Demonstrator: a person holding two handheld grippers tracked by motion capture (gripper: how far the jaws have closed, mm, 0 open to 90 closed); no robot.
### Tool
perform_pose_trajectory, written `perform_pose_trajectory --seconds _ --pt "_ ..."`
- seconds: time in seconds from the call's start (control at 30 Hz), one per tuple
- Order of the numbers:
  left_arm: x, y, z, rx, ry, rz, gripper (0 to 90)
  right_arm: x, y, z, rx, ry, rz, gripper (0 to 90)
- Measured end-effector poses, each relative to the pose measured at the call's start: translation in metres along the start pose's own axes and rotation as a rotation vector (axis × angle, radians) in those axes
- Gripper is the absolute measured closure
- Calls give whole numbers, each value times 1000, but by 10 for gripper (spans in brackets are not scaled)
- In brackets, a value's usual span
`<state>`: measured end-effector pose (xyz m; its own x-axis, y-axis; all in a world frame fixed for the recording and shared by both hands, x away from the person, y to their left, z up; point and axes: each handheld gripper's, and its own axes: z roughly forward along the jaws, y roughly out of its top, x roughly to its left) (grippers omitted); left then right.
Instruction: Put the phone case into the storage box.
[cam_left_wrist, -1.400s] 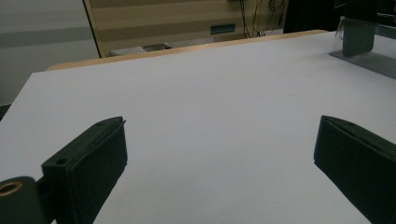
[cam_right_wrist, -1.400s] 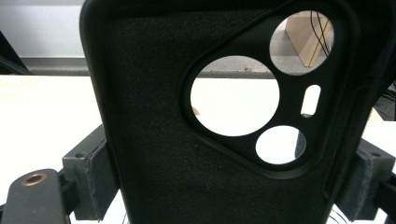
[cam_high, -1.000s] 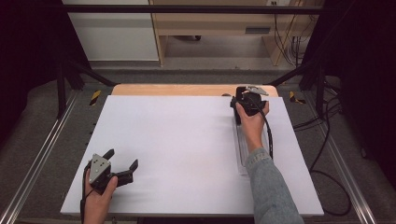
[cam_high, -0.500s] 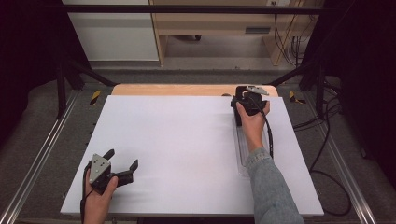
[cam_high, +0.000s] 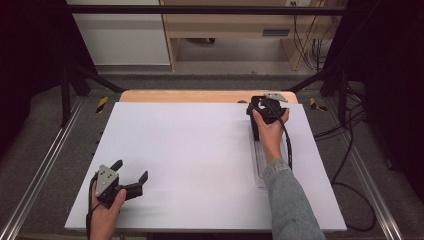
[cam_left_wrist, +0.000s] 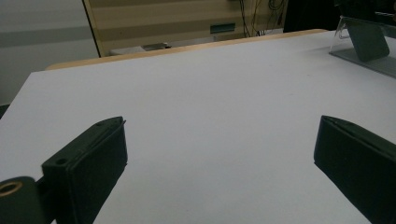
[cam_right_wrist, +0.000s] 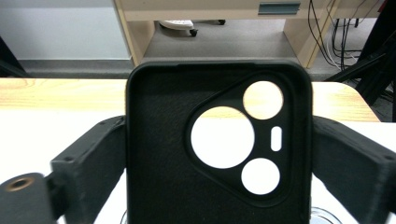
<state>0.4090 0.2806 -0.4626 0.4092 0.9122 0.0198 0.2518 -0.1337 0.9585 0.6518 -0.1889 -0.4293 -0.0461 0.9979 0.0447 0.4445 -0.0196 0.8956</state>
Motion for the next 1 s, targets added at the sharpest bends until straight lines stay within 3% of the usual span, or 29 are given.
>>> perform_pose_trajectory --seconds 1.0 --pt "0 0 -1 0 3 -1 27 2 11 -15 -44 7 6 44"
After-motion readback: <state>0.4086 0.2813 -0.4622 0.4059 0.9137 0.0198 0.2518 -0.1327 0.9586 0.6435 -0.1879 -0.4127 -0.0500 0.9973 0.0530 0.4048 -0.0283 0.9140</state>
